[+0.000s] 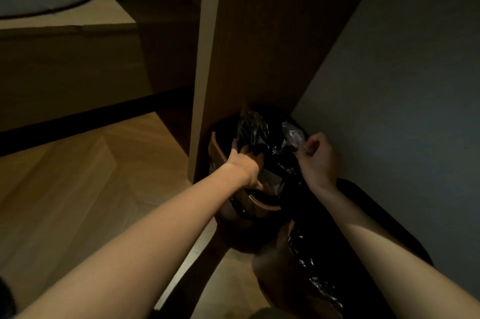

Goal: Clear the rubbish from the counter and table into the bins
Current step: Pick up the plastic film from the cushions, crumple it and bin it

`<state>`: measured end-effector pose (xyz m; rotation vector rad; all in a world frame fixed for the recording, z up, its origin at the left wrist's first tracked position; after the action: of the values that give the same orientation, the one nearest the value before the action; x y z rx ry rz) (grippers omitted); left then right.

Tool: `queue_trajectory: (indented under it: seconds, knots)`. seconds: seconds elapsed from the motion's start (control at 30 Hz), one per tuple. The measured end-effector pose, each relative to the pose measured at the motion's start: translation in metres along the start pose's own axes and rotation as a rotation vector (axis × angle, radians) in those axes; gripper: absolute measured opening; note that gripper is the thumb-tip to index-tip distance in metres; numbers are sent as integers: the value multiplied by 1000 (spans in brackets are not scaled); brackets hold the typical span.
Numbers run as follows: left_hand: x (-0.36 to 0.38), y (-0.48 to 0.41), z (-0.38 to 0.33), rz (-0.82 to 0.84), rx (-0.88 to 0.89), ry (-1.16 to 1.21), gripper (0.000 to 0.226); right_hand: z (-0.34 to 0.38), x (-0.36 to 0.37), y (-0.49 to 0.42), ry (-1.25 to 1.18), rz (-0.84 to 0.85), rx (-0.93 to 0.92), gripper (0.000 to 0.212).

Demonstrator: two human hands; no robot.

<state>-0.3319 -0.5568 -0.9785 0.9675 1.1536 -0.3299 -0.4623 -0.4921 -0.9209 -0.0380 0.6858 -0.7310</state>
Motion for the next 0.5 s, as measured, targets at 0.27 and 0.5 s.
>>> queue_trajectory:
  seconds: [0.27, 0.5]
  knots:
    - [-10, 40, 39, -48, -52, 138, 89, -16, 63, 3, 206, 419, -143, 21]
    - [16, 42, 60, -145, -95, 336, 90, -23, 104, 12, 342, 911, 51, 46]
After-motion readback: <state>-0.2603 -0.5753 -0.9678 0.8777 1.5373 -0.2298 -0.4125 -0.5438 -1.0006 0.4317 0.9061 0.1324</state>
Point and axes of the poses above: each hand's wrist, its own y-axis away from the middle knuckle, its own x-axis out of the palm, z = x × y, the point moved 4 cm from there along -y, towards the middle knuckle, and after that the axes turned 10 degrees about -y, right-handed, at the moved point
